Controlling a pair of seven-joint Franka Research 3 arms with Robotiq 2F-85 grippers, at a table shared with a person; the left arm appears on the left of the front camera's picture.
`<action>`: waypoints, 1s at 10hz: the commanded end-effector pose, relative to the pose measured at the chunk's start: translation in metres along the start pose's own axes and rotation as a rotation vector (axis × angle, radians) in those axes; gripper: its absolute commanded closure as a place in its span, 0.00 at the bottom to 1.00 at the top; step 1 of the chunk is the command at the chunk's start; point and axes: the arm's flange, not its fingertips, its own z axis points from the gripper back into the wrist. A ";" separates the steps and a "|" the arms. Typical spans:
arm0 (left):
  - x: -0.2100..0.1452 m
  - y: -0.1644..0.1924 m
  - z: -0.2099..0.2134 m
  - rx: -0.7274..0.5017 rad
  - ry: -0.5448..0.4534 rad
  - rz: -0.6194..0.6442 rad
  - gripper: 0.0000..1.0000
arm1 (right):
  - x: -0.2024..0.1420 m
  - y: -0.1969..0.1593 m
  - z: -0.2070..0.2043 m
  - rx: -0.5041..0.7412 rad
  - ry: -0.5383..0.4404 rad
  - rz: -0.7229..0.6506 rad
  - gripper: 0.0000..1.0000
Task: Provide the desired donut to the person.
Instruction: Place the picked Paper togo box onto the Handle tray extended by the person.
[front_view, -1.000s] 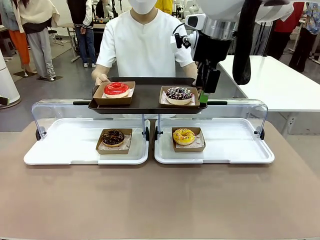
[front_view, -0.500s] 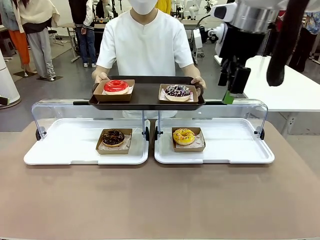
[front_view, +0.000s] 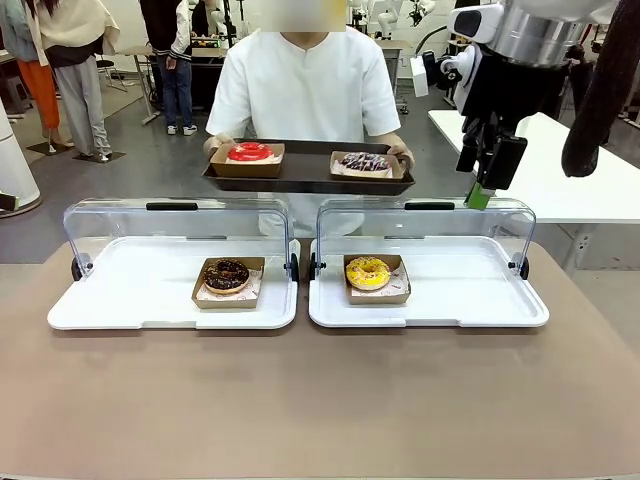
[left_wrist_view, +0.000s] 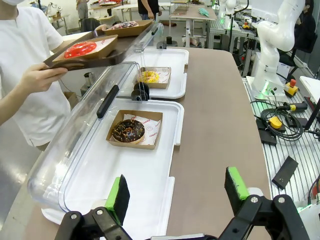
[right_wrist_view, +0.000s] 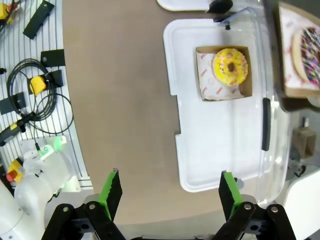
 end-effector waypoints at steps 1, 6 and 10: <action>0.001 0.000 0.002 0.009 -0.009 -0.002 0.00 | 0.004 0.001 0.000 0.004 -0.002 0.003 0.00; 0.001 0.000 0.002 0.009 -0.009 -0.002 0.00 | 0.004 0.001 0.000 0.004 -0.002 0.003 0.00; 0.001 0.000 0.002 0.009 -0.009 -0.002 0.00 | 0.004 0.001 0.000 0.004 -0.002 0.003 0.00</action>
